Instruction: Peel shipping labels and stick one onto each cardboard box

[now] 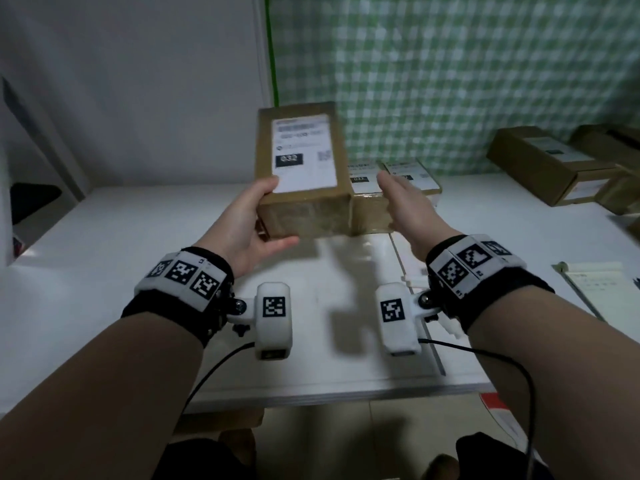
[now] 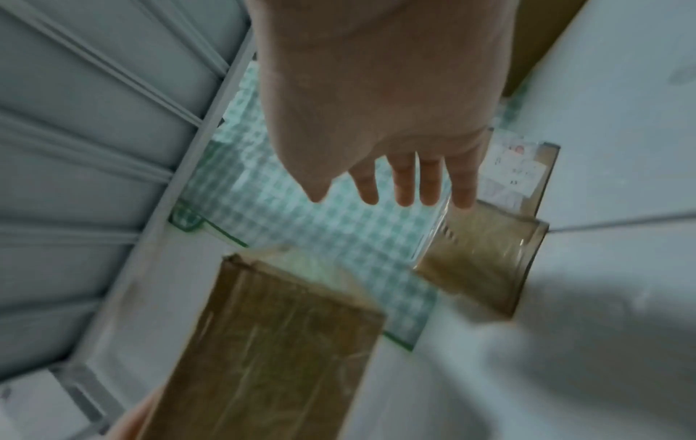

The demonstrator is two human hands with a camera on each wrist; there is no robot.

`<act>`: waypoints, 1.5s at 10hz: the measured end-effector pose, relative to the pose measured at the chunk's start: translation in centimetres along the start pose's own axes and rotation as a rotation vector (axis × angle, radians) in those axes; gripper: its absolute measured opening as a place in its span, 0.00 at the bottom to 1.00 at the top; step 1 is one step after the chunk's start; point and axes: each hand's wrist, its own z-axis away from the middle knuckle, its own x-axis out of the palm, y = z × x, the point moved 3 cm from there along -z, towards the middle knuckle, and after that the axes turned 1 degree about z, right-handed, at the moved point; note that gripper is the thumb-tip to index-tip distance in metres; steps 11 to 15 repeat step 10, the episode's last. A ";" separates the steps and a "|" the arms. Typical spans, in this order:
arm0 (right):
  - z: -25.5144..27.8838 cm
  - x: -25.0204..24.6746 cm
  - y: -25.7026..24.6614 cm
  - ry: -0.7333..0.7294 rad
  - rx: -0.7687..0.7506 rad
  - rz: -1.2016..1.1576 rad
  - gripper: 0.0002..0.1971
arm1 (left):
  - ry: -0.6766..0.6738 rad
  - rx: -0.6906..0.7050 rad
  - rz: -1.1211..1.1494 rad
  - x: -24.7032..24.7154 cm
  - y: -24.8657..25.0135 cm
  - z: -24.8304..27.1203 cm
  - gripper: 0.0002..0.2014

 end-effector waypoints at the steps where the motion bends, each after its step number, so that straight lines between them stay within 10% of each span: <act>1: -3.3 -1.8 1.6 0.185 -0.054 0.298 0.28 | 0.149 -0.021 -0.008 0.0 0.2 -2.6 0.09; 5: -11.5 -5.3 7.6 0.256 0.202 0.418 0.46 | 0.161 -0.174 -0.120 1.6 -1.6 -12.3 0.14; 8: -12.6 -4.3 8.5 0.317 0.222 0.396 0.29 | 0.196 -0.225 -0.167 0.7 -1.8 -14.4 0.16; 15: -10.8 -4.7 6.6 0.319 0.238 0.398 0.35 | 0.204 -0.161 -0.259 1.9 -0.4 -11.7 0.08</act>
